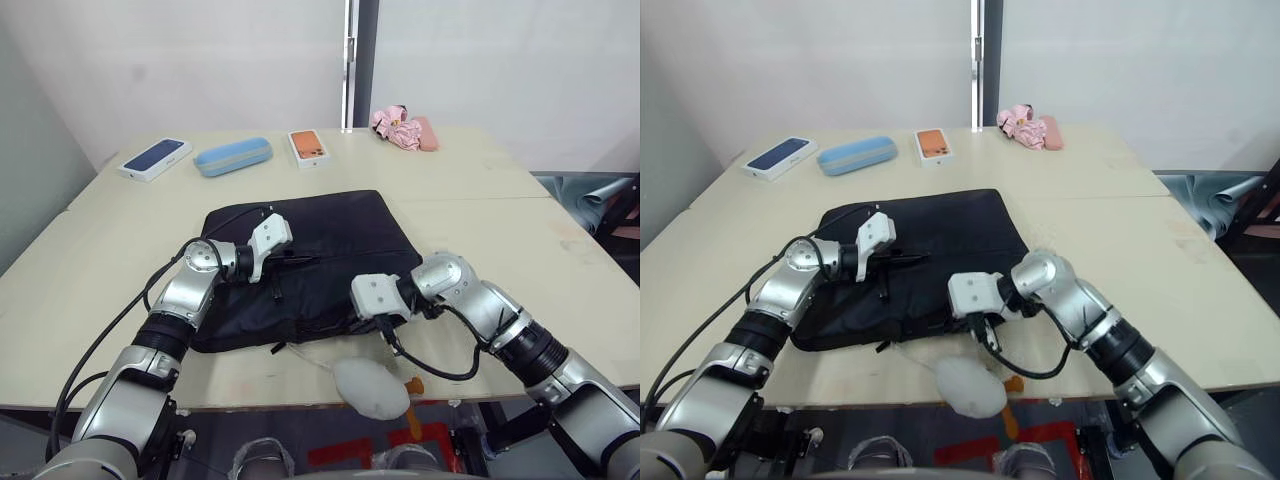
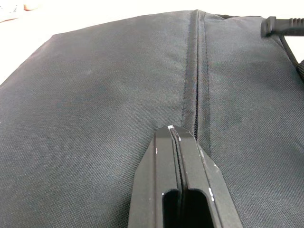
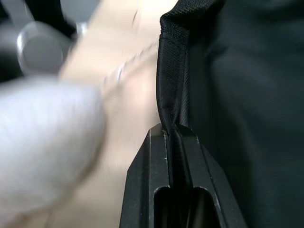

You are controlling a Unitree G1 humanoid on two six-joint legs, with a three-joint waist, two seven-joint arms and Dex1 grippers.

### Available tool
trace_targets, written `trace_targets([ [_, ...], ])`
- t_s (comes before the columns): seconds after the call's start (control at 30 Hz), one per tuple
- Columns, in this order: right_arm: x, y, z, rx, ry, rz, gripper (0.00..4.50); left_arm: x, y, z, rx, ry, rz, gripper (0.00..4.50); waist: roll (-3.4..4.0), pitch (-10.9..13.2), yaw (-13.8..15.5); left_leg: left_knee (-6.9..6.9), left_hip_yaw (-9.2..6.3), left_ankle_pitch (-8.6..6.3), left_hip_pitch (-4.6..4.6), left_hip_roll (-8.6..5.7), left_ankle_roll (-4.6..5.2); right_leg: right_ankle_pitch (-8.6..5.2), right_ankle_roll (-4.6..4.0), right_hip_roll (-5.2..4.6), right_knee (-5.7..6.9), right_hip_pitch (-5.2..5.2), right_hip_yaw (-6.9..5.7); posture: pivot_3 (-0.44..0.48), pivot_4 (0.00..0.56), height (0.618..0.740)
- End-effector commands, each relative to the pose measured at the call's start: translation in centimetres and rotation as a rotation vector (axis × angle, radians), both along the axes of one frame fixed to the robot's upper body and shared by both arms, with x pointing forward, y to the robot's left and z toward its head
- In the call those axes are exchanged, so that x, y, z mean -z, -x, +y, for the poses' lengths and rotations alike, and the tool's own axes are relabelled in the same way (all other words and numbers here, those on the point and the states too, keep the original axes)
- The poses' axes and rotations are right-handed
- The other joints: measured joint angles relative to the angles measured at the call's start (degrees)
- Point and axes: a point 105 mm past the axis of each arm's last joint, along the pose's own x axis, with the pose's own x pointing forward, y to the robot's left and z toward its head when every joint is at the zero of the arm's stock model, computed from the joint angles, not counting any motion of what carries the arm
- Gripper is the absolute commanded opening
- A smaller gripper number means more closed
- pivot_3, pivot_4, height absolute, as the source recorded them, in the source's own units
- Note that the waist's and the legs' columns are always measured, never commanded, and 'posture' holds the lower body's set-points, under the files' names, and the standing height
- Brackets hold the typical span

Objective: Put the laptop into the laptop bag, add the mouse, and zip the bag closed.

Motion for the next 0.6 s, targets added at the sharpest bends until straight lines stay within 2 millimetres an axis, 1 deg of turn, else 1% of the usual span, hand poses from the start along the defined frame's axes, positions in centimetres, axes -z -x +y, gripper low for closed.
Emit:
trace_targets([
  [0.03, -3.2, 1.6, 0.8, -0.047, -0.092, 0.104, 0.08, 5.2, 0.9, 1.3, -0.041, -0.127, 0.17, 0.0, -0.01, 0.0, 0.1, -0.03, 0.0, 0.0, 0.0, 0.0, 0.0, 0.0, 0.0, 0.0, -0.01, 0.0, -0.01, 0.0, 0.15, 0.74],
  [0.1, -3.3, 2.3, 0.8, -0.048, -0.093, 0.162, 0.08, 5.1, 0.9, 1.2, -0.04, -0.127, 0.169, 0.0, 0.0, 0.0, 0.2, -0.04, 0.0, 0.0, 0.0, 0.0, 0.0, 0.0, 0.0, 0.0, -0.02, 0.01, -0.02, 0.0, 0.15, 0.74],
  [0.27, -2.3, 3.6, -0.1, -0.039, -0.027, 0.326, 0.08, 5.1, 0.9, 1.2, -0.039, -0.126, 0.168, 0.0, 0.0, 0.0, 0.5, -0.05, 0.0, 0.0, -0.01, 0.0, 0.0, 0.0, -0.01, -0.01, -0.08, 0.01, -0.01, 0.0, 0.15, 0.74],
  [0.33, -1.9, 3.9, -0.5, -0.038, 0.001, 0.362, 0.08, 5.1, 0.9, 1.2, -0.039, -0.127, 0.169, 0.0, 0.01, 0.0, 0.6, -0.09, 0.0, 0.0, 0.01, 0.0, -0.01, 0.0, 0.0, -0.01, -0.08, 0.0, -0.01, 0.0, 0.15, 0.74],
  [0.4, -1.2, 3.6, -0.7, -0.031, 0.013, 0.35, 0.08, 5.2, 0.9, 1.3, -0.04, -0.128, 0.17, 0.0, 0.0, 0.0, 0.6, -0.11, 0.0, 0.0, 0.0, 0.0, -0.01, 0.0, 0.0, -0.01, -0.08, -0.01, -0.01, 0.0, 0.15, 0.74],
  [0.47, -0.6, 2.8, -0.4, 0.0, -0.004, 0.316, 0.08, 5.2, 0.9, 1.4, -0.043, -0.129, 0.171, 0.0, 0.0, 0.0, 0.6, -0.12, 0.01, 0.0, 0.0, 0.0, -0.02, 0.0, 0.01, -0.02, -0.08, -0.02, -0.01, 0.0, 0.15, 0.74],
  [0.5, -0.5, 2.9, -0.4, -0.004, -0.004, 0.318, 0.08, 5.2, 1.0, 1.4, -0.044, -0.129, 0.171, 0.0, 0.0, 0.0, 0.6, -0.12, 0.02, 0.0, -0.01, 0.0, -0.02, 0.0, 0.01, -0.02, -0.08, -0.03, 0.0, 0.0, 0.15, 0.74],
  [0.6, -0.4, 3.3, -0.4, -0.019, -0.006, 0.334, 0.97, 5.3, 1.0, 1.5, -0.047, -0.129, 0.172, 0.0, 0.0, 0.0, 0.6, -0.12, 0.02, -0.01, -0.02, 0.0, -0.02, 0.0, 0.01, -0.02, -0.08, -0.07, 0.0, 0.0, 0.15, 0.74],
])
